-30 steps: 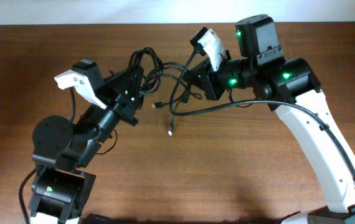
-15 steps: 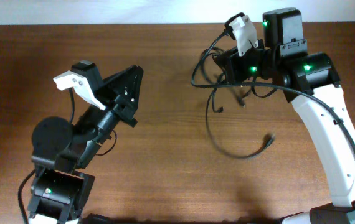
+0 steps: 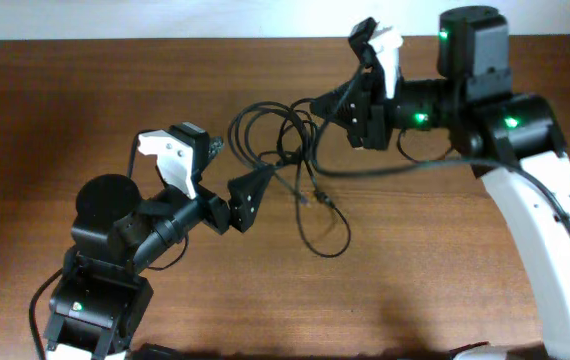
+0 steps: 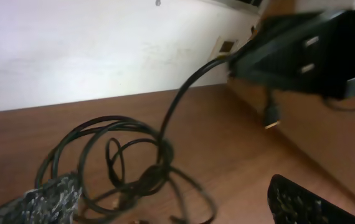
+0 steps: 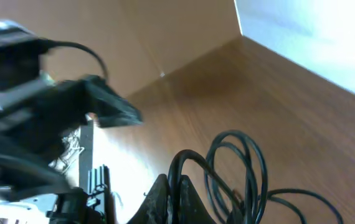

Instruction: Untangle cables

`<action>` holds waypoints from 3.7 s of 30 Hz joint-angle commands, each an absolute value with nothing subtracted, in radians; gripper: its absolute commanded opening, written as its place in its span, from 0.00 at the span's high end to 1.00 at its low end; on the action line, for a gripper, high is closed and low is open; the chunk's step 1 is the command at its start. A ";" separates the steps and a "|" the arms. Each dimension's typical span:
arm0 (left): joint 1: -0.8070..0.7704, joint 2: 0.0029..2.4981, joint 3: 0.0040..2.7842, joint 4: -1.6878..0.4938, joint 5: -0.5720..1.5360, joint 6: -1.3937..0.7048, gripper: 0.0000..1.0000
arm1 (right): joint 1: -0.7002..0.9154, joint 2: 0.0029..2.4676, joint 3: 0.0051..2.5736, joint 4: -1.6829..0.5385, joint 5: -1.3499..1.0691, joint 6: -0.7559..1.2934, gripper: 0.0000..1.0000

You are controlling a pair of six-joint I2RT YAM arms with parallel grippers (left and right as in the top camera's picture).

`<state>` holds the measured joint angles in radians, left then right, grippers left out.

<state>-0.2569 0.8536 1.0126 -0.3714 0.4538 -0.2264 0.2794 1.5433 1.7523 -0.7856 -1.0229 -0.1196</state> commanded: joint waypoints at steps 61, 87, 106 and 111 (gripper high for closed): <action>-0.260 0.719 1.032 -0.207 0.292 -0.303 1.00 | 0.452 1.540 1.769 -0.833 -0.966 -0.006 0.11; -0.259 0.769 1.032 -0.098 0.382 -0.348 0.95 | 0.274 1.635 1.768 -0.781 -0.224 0.307 0.96; -0.162 0.715 1.043 -0.098 0.175 -0.343 0.96 | -0.040 1.634 1.768 -0.797 0.322 0.331 0.96; -0.047 0.686 1.043 -0.097 0.173 -0.343 0.97 | -0.119 1.634 1.768 -0.780 0.323 0.331 0.96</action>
